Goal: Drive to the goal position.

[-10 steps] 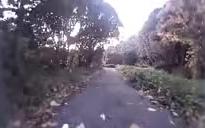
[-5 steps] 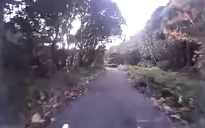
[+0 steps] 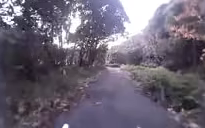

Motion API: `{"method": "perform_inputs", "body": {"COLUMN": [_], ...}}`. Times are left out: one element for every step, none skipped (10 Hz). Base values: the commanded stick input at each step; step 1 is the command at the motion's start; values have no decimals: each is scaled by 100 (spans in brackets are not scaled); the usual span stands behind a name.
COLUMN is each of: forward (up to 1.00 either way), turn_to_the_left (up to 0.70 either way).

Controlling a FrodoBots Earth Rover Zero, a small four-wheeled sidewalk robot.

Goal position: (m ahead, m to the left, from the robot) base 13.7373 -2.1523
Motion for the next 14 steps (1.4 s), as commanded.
{"method": "perform_inputs", "body": {"forward": [100, 100, 100, 100, 100, 100, 100, 100, 100, 100, 100, 100, 100, 100], "turn_to_the_left": [-26, -36, 0, 0, 0, 0, 0, 0, 0, 0, 0, 0, 0, 0]}}
